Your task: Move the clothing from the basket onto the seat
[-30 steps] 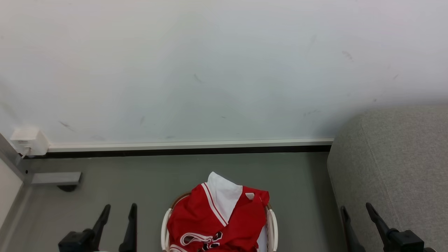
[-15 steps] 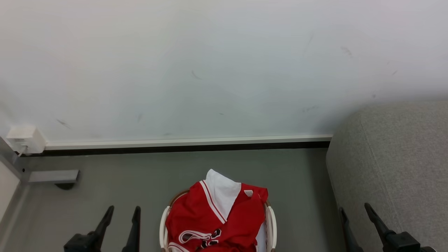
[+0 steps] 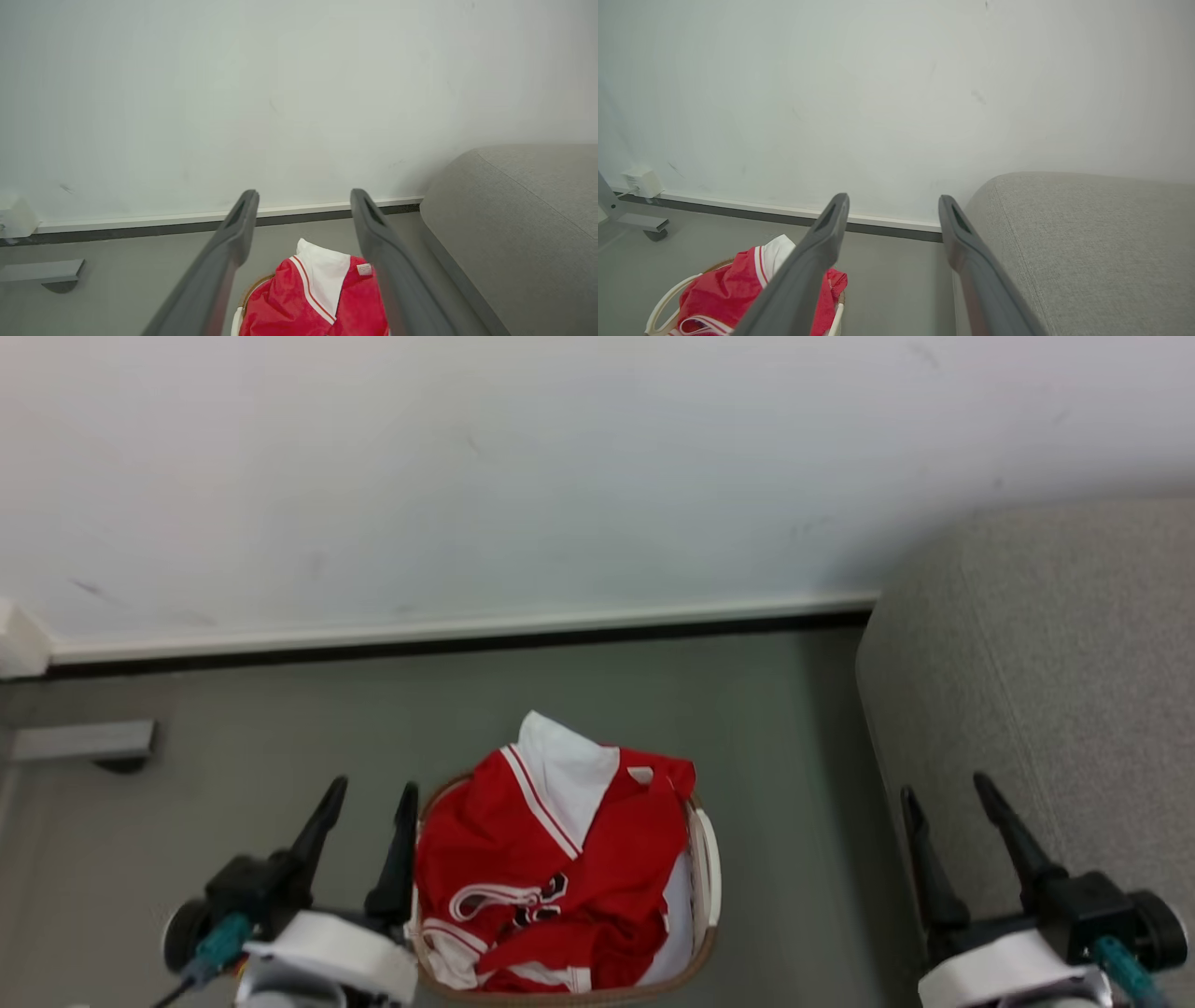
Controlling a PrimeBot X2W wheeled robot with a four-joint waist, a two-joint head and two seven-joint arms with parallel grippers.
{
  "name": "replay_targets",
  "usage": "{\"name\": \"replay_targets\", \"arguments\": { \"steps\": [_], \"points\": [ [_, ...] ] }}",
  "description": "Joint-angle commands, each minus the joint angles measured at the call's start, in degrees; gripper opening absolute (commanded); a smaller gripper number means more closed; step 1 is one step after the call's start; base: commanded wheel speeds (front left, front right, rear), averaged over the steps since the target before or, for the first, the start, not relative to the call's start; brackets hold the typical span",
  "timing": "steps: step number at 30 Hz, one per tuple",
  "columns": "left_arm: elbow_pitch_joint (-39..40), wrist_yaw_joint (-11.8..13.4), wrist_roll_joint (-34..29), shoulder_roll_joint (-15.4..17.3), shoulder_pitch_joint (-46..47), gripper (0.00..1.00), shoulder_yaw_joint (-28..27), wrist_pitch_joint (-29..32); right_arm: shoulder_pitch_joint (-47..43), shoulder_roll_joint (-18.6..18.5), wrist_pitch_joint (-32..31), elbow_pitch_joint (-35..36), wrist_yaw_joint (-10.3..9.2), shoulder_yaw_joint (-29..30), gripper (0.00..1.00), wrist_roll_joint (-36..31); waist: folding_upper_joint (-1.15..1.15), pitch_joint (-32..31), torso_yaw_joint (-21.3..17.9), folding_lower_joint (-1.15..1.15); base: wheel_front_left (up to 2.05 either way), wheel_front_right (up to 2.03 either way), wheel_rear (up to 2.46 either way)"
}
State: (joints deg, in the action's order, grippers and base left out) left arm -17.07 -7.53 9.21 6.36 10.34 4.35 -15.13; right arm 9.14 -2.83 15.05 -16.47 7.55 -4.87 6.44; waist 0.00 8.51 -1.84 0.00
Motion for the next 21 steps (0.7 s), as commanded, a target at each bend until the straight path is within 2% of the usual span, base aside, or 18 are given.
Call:
{"name": "replay_targets", "arguments": {
  "steps": [1,7,8,14,21],
  "points": [
    [-0.68,0.10,1.23,0.67,2.53,1.00,1.36,-0.04,1.84,-0.11,0.20,1.14,-0.12,0.35,1.00,-0.41,0.00,4.97,-1.98,0.00,0.00,0.00,0.00],
    [-4.73,0.10,3.52,2.69,11.87,1.00,8.09,-0.04,6.92,-0.09,0.17,5.67,-0.12,0.15,1.00,-1.06,0.00,14.04,-4.49,0.00,0.00,0.00,0.00],
    [-4.73,0.10,3.52,2.69,11.87,1.00,8.09,-0.04,6.92,-0.09,0.17,5.67,-0.12,0.15,1.00,-1.06,0.00,14.04,-4.49,0.00,0.00,0.00,0.00],
    [-11.79,0.09,5.40,4.94,22.03,1.00,14.57,-0.04,11.30,-0.07,0.10,10.29,-0.12,-0.88,1.00,-1.47,0.00,22.76,-7.04,0.00,0.00,0.00,0.00],
    [-20.17,0.10,8.74,5.91,30.91,1.00,20.88,-0.04,14.67,-0.07,0.10,14.62,-0.12,-2.21,1.00,-1.21,0.00,30.43,-9.07,0.00,0.00,0.00,0.00]
  ]
}}
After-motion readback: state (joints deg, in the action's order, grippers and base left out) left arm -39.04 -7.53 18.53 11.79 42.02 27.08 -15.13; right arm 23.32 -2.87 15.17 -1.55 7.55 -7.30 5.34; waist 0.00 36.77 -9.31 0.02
